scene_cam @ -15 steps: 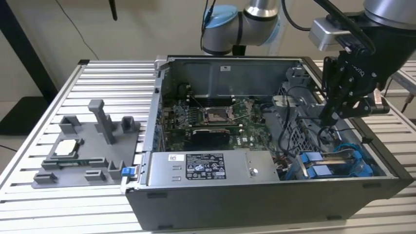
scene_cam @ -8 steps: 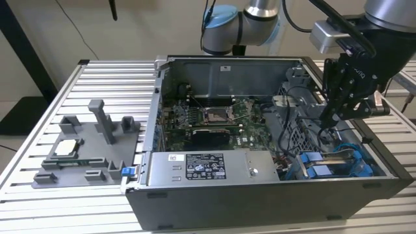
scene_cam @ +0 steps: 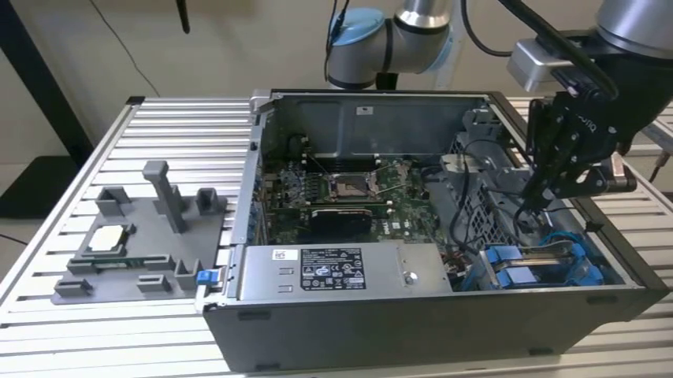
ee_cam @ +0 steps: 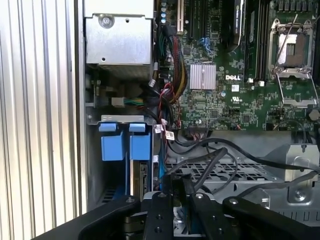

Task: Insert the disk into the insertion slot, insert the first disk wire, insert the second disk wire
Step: 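Insert the first disk wire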

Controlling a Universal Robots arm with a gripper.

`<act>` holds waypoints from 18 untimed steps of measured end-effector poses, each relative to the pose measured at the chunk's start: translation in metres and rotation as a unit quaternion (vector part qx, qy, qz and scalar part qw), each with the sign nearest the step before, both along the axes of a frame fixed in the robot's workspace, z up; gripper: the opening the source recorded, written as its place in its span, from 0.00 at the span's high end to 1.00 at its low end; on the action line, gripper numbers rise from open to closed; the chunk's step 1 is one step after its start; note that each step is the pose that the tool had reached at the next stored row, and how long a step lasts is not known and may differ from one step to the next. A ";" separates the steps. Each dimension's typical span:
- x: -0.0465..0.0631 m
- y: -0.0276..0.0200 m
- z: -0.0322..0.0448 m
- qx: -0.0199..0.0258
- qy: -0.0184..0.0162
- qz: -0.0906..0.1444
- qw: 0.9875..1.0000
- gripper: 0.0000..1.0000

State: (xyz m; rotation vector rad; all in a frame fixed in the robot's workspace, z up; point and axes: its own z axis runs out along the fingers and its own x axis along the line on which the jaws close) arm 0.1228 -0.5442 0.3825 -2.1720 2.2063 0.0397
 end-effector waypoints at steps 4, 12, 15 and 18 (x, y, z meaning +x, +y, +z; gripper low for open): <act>0.004 -0.0019 -0.0014 -0.001 0.002 0.000 1.000 1.00; 0.009 -0.0059 -0.0039 -0.001 0.005 0.000 1.000 1.00; 0.009 -0.0059 -0.0039 -0.001 0.005 0.000 1.000 1.00; 0.009 -0.0061 -0.0040 -0.001 0.005 0.000 1.000 1.00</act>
